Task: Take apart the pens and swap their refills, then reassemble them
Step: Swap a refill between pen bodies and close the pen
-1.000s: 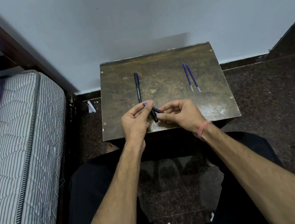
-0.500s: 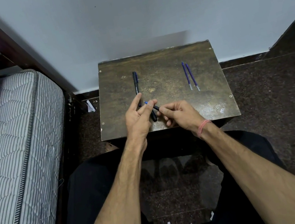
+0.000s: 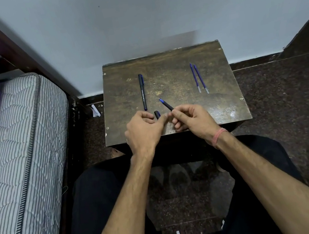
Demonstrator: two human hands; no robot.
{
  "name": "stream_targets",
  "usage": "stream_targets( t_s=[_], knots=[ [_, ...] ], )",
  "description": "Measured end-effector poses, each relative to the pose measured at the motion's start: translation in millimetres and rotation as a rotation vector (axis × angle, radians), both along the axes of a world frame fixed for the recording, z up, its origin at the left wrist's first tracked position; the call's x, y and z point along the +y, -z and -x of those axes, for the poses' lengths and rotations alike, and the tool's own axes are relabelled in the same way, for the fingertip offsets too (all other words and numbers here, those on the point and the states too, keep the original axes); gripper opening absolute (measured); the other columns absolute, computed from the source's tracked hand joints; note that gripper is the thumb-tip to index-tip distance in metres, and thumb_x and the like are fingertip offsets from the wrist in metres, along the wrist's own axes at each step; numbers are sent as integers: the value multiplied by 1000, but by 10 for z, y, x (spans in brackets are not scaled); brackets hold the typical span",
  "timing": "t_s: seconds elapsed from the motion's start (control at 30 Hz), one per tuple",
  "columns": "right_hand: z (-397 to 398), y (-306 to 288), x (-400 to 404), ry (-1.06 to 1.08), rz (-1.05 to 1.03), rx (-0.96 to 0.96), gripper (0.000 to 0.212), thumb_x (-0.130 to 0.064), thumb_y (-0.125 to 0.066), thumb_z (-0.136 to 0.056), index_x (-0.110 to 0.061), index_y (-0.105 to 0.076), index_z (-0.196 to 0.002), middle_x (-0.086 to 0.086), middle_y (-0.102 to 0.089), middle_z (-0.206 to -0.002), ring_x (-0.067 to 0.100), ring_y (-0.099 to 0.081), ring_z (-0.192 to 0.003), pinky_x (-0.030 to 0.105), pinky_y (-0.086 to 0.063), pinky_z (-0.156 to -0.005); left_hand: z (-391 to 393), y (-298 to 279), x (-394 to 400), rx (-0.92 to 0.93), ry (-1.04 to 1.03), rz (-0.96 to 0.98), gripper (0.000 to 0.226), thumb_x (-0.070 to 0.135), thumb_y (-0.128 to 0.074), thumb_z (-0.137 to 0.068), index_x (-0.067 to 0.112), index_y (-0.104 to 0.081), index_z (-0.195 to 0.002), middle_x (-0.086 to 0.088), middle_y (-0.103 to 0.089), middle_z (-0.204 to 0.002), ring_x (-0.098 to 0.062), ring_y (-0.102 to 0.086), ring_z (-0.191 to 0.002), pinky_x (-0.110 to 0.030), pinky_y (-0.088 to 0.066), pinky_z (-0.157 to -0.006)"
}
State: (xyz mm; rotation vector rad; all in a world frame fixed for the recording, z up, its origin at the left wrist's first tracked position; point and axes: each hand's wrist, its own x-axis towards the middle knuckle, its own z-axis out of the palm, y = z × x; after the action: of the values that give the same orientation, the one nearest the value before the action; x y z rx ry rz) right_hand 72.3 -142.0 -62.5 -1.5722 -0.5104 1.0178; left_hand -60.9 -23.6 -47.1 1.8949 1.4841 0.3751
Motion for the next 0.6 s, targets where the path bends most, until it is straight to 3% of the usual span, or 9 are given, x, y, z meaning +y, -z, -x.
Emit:
stream_targets(
  t_s=[0.1, 0.2, 0.3, 0.4, 0.5, 0.6],
  knots=[
    [16, -21, -23, 21, -22, 24, 21, -12, -66, -111, 4, -79, -114, 9, -75, -87, 14, -71, -73, 24, -67, -75, -75, -82, -11, 137, 71, -48, 42, 69, -87, -78, 32, -72, -88, 19, -75, -77, -11, -74, -87, -31, -52, -78],
    [62, -28, -60, 61, -49, 32, 23, -6, -68, -108, 11, -75, -121, 17, -76, -92, 20, -71, -78, 22, -66, -76, -109, -124, 21, 117, 56, 24, 32, 61, -82, -88, 31, -75, -85, 19, -75, -75, -13, -74, -87, -32, -52, -80],
    [81, -27, -103, 70, -70, 19, 24, -6, -73, -104, 8, -76, -124, 35, -77, -103, 30, -72, -88, 31, -68, -86, -131, -150, 101, -378, -116, 438, 28, 47, -78, -101, 23, -80, -89, 16, -74, -69, -8, -67, -68, -29, -54, -63],
    [91, -40, -135, 65, -83, 7, 18, -7, -78, -101, -2, -82, -118, 35, -78, -108, 28, -75, -89, 32, -69, -86, -161, -234, 164, -806, -351, 760, 10, 26, -79, -104, 19, -80, -97, 10, -74, -79, -2, -55, -62, -20, -47, -48],
    [97, -38, -137, 60, -79, 10, 13, -9, -81, -100, -15, -85, -111, 26, -82, -104, 22, -79, -87, 27, -66, -83, -180, -263, 221, -884, -406, 782, 3, 18, -79, -103, 21, -80, -102, 5, -69, -84, -3, -52, -65, -17, -46, -47],
    [87, -28, -138, 60, -75, 5, 14, -11, -81, -100, -14, -85, -113, 24, -83, -104, 23, -79, -88, 28, -66, -84, -212, -243, 214, -866, -381, 767, 10, 17, -77, -104, 22, -82, -111, 5, -65, -84, -3, -50, -64, -17, -45, -46]
  ],
)
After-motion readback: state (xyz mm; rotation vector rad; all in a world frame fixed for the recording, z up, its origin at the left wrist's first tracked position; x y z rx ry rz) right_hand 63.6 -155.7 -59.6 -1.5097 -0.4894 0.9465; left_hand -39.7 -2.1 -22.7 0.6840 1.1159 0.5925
